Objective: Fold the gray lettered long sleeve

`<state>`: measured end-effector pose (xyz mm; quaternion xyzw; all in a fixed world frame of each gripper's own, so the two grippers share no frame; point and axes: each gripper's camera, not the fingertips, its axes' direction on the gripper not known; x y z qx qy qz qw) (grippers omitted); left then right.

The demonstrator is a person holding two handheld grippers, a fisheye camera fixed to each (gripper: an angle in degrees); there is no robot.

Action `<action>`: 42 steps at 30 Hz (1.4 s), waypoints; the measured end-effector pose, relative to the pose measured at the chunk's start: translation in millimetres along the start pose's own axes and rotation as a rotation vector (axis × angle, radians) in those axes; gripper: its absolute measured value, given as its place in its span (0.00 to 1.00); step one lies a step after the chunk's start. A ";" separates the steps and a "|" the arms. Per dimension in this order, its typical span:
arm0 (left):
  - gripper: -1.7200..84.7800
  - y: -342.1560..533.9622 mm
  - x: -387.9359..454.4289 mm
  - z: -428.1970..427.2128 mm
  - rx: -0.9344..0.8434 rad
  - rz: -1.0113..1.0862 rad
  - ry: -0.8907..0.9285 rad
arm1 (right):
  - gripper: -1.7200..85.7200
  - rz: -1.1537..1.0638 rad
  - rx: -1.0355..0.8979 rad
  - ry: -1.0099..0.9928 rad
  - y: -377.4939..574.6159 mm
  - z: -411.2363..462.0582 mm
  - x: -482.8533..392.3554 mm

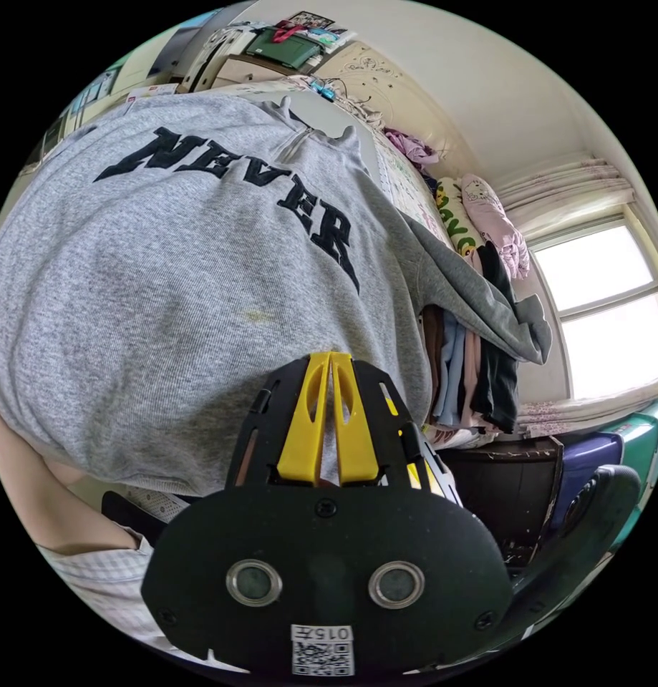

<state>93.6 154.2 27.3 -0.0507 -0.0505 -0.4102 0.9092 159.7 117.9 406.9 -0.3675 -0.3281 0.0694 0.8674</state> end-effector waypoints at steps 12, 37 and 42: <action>0.01 -0.7 -0.3 -3.0 0.001 0.011 0.000 | 0.01 0.010 0.007 -0.003 -9.9 5.9 -10.5; 0.01 32.7 -4.5 -14.2 0.049 0.103 -0.008 | 0.01 0.079 0.084 -0.040 58.2 -17.9 -28.2; 0.01 45.5 -2.7 -15.2 0.070 0.159 -0.024 | 0.01 0.107 0.134 -0.107 94.7 -31.6 -21.7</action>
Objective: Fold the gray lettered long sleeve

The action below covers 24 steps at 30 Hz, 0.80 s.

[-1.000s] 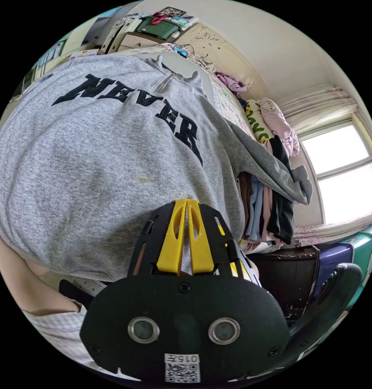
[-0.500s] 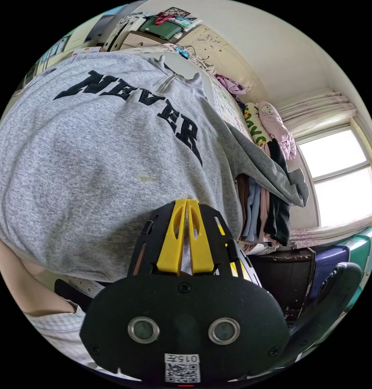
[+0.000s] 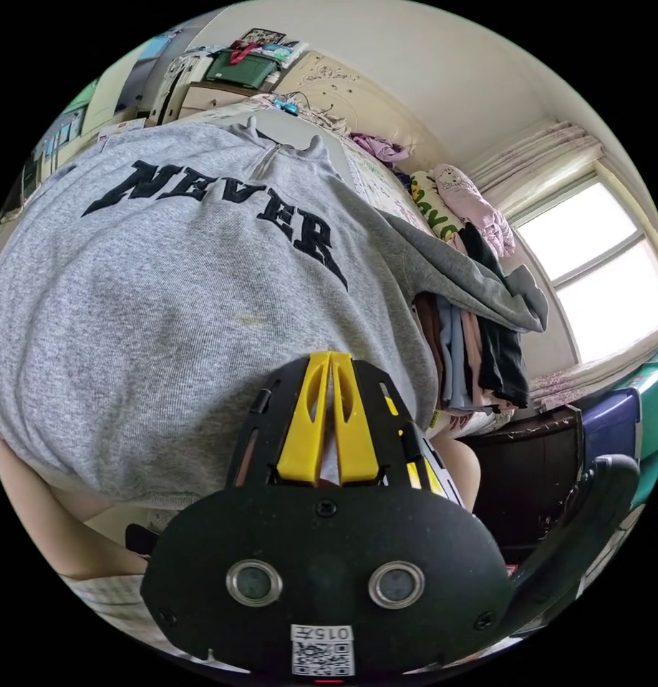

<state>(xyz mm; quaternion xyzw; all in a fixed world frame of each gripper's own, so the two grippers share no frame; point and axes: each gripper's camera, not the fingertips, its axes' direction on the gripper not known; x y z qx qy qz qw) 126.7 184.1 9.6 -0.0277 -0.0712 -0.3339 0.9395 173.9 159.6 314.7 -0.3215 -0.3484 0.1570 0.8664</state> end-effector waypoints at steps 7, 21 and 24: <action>0.01 11.7 3.6 -5.1 -0.039 0.121 0.064 | 0.01 -0.062 0.087 -0.206 40.6 -20.9 37.8; 0.01 63.2 -39.7 -89.2 0.231 0.475 0.043 | 0.02 -0.258 0.380 -0.404 172.4 -163.2 103.1; 0.01 75.4 -33.3 -92.8 0.246 0.545 -0.075 | 0.02 -0.277 0.472 -0.343 212.4 -198.6 81.3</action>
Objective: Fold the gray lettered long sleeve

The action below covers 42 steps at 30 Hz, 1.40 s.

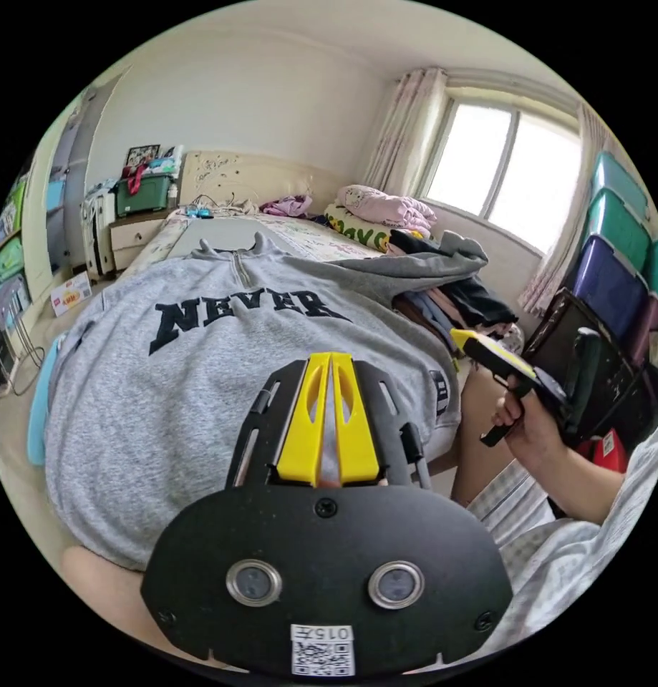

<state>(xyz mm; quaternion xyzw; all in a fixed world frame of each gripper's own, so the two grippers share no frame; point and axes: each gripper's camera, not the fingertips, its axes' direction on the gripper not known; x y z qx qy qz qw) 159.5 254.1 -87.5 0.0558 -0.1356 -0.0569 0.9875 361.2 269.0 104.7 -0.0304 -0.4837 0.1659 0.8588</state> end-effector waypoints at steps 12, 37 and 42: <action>0.02 -0.4 13.8 -0.7 -0.015 0.026 -0.297 | 0.08 0.010 -0.236 -0.058 -16.1 -32.8 -84.3; 0.12 -283.2 -184.1 101.1 -0.074 0.041 -0.211 | 0.11 -0.279 -0.361 -0.241 -412.0 83.2 -147.6; 0.12 -360.9 -198.7 202.0 -0.185 0.092 -0.154 | 0.11 -0.335 -0.393 -0.332 -501.8 175.8 -203.9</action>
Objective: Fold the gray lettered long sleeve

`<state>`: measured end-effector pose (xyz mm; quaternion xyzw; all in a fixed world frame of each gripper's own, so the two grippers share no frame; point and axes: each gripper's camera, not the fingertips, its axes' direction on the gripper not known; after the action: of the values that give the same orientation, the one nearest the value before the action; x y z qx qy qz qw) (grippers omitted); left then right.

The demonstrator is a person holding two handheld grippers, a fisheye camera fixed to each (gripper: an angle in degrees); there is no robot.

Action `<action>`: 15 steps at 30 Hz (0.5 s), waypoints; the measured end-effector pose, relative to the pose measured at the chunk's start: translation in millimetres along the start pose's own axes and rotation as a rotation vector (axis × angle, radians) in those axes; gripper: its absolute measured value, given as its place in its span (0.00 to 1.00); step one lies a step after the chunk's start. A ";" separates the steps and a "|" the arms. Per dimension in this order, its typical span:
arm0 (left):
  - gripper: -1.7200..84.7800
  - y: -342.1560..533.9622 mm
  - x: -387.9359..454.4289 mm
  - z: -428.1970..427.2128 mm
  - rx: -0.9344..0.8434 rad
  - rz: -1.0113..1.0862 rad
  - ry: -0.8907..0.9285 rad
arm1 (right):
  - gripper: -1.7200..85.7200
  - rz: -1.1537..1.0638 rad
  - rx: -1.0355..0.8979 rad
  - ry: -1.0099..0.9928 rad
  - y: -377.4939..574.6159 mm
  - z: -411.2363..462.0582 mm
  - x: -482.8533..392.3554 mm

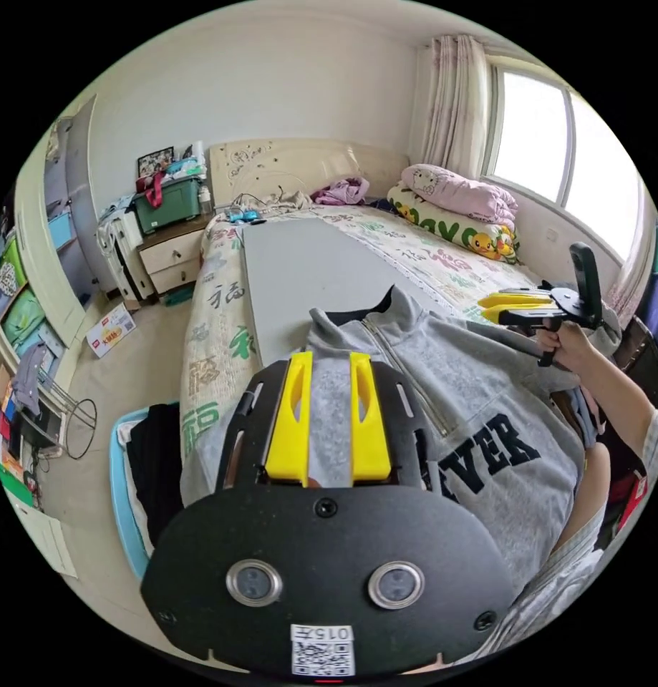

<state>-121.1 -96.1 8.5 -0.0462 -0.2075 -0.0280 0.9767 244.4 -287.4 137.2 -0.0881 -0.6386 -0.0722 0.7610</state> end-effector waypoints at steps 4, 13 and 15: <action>0.12 -72.5 26.9 61.4 -0.085 0.198 0.048 | 0.11 -0.176 -0.059 -0.040 -78.7 24.7 -32.2; 0.16 -152.7 12.7 163.7 -0.403 0.354 0.110 | 0.18 -0.245 -0.541 -0.044 -184.3 101.6 -13.3; 0.17 -160.9 4.2 168.0 -0.411 0.343 0.163 | 0.18 -0.215 -0.550 -0.114 -188.6 92.4 -2.0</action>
<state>-196.8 -239.1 175.7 -0.2755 -0.1075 0.0925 0.9508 113.5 -450.3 158.8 -0.2266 -0.6424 -0.3174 0.6597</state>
